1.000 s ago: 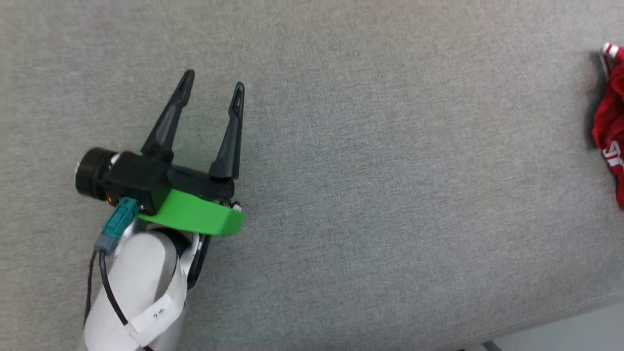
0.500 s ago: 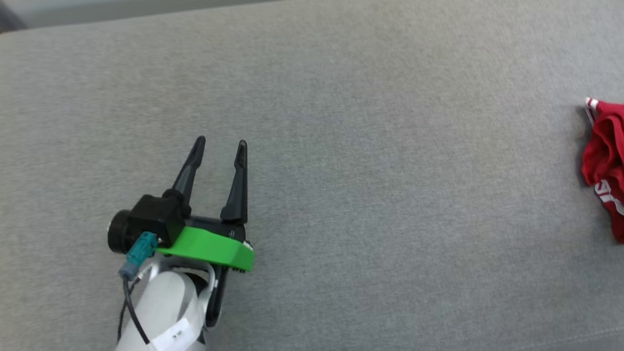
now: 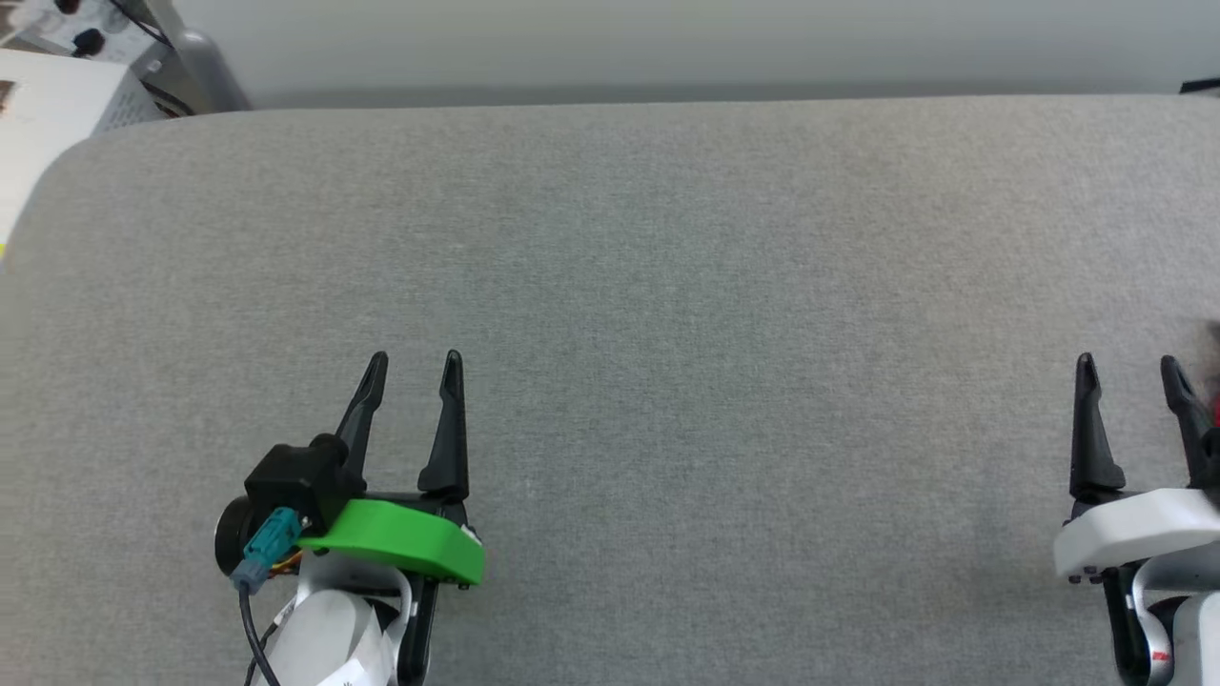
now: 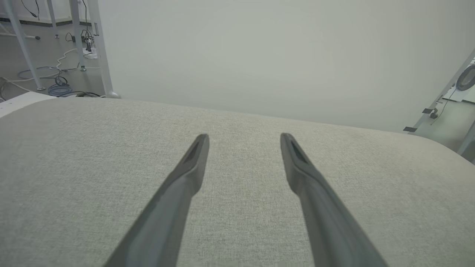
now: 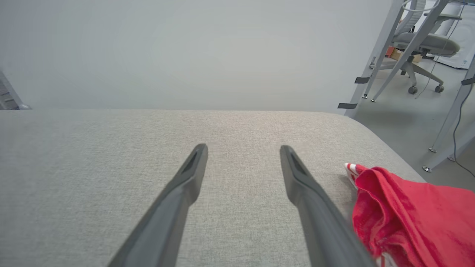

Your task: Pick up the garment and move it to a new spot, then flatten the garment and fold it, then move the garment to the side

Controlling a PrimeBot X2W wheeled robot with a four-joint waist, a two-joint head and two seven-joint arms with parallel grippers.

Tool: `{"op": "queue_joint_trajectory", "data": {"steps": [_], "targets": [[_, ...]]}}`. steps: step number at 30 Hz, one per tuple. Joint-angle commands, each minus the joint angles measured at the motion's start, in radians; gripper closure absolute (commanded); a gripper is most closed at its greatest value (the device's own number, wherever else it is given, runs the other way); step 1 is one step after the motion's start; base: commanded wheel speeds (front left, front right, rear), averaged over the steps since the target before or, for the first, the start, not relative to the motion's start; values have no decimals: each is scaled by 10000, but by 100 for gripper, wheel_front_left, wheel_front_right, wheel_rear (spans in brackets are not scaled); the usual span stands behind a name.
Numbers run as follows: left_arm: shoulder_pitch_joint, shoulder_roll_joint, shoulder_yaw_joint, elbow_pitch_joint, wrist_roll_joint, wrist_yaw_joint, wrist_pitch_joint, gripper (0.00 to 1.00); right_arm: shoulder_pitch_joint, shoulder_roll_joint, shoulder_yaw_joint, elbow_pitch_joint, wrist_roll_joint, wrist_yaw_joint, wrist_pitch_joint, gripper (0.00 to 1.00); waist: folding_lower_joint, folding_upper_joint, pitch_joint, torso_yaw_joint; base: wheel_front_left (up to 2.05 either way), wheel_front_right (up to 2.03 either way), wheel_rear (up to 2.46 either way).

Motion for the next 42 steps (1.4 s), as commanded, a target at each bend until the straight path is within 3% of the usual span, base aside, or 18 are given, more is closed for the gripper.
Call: {"op": "queue_joint_trajectory", "data": {"steps": [1,17,42], "targets": [[200,-43,116,27,70,-10,-55,0,275,38,133,-333,131,-9,108,0,1,0,-589,569,0,0,0],[1370,129,438,251,408,-203,-56,0,2817,281,1111,-3145,612,-9,1429,0,1,0,-1635,483,0,0,0],[1390,118,238,652,546,-283,-57,0,3261,290,1488,-3688,1025,-9,1746,0,1,0,-1844,382,0,0,0]]}}
